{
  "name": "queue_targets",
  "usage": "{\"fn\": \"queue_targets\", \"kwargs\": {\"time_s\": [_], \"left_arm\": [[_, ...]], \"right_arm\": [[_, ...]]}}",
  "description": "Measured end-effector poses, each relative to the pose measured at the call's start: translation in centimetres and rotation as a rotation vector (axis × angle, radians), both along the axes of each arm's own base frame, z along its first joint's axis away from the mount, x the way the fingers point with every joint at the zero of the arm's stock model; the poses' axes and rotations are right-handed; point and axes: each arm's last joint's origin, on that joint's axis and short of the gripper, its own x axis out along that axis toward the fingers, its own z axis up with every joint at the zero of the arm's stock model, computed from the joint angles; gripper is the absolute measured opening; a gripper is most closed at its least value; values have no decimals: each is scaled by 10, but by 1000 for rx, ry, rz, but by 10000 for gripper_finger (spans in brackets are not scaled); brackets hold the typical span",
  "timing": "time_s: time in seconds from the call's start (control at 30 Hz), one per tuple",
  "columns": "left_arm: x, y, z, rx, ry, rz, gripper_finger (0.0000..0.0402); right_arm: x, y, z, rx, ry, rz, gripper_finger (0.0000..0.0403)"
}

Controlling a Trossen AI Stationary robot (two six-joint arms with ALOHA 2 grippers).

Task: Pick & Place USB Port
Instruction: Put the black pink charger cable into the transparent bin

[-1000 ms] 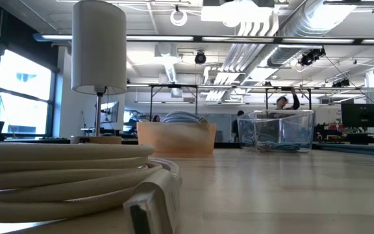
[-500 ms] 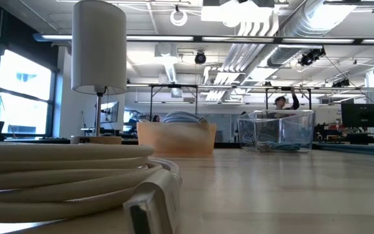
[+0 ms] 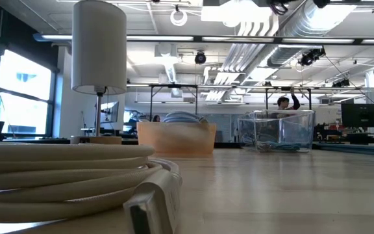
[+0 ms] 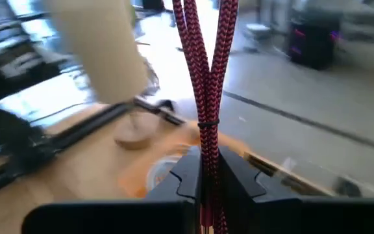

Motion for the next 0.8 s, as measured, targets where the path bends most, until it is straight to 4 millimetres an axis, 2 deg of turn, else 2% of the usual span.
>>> {"fn": "queue_targets", "kwargs": {"time_s": [0.1, 0.2, 0.37, 0.43, 0.67, 0.8], "left_arm": [[1, 2, -7, 52, 66, 88, 124], [0, 3, -13, 65, 124, 130, 124], [0, 4, -19, 70, 181, 137, 124], [0, 3, -18, 75, 181, 135, 124], [1, -9, -18, 63, 180, 87, 124], [1, -25, -20, 82, 193, 29, 124]], "right_arm": [[-8, -12, -5, 88, 10, -48, 24], [-7, -23, -9, 168, 5, -80, 24], [7, -44, -15, 346, -33, -16, 24], [14, -52, -17, 358, -27, 18, 24], [10, -92, -50, 443, 253, -182, 24], [12, -100, -65, 480, 389, -210, 24]]}}
